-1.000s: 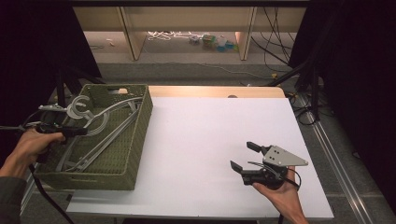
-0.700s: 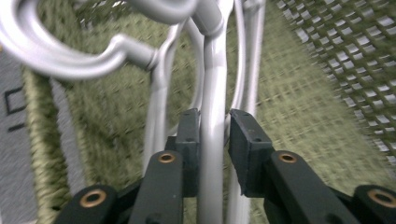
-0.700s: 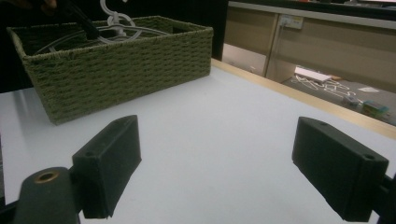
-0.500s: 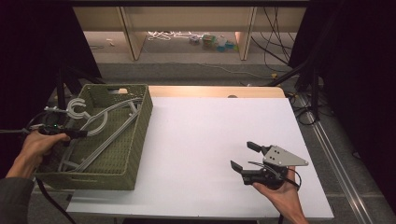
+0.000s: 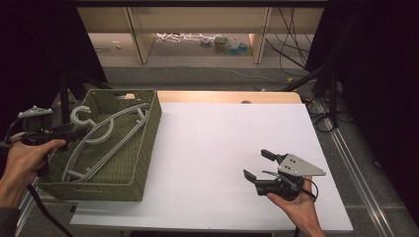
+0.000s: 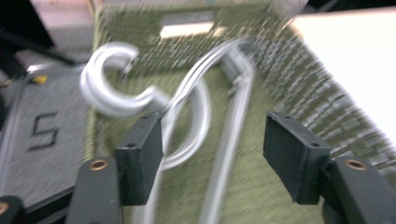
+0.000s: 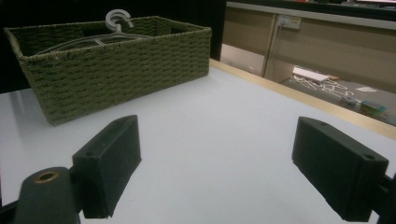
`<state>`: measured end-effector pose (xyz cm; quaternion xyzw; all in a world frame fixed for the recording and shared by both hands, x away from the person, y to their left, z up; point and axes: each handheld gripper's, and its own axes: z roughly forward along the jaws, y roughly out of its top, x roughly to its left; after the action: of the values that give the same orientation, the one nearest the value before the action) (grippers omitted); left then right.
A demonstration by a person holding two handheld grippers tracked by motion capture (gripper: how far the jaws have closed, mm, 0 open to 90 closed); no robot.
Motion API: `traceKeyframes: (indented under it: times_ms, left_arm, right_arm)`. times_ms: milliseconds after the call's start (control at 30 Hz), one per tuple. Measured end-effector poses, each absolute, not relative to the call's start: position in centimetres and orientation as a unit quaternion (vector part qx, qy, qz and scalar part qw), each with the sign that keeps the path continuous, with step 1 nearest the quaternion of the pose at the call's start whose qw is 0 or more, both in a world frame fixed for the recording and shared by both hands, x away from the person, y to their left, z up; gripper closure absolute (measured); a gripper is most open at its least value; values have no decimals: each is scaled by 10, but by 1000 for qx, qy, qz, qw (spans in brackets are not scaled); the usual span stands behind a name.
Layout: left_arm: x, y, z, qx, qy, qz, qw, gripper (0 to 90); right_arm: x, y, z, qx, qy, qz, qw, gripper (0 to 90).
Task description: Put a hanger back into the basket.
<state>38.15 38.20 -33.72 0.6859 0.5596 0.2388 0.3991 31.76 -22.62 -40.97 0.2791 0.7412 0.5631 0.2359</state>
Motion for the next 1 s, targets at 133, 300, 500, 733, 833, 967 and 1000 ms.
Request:
traceKeyframes:
  times_ms: [133, 300, 500, 733, 833, 967, 1000]
  left_arm:
    - [367, 361, -329, 677, 538, 242, 439, 310]
    - [350, 332, -327, 669, 507, 242, 486, 219]
    - [334, 300, -336, 672, 478, 243, 510, 187]
    - [313, 275, -351, 667, 463, 237, 533, 194]
    - [306, 263, -362, 657, 461, 239, 547, 205]
    - [304, 242, -375, 671, 440, 244, 544, 205]
    - [304, 238, -378, 676, 436, 241, 543, 205]
  right_arm:
    - [317, -226, -409, 278, 742, 562, 238, 162]
    - [316, -228, -409, 283, 741, 561, 238, 162]
    - [315, -228, -409, 288, 737, 563, 239, 161]
    - [313, -227, -410, 289, 736, 563, 242, 161]
    - [313, -227, -411, 288, 738, 562, 238, 161]
    - [314, -226, -411, 280, 730, 572, 247, 162]
    - [312, -227, -410, 281, 738, 563, 245, 162]
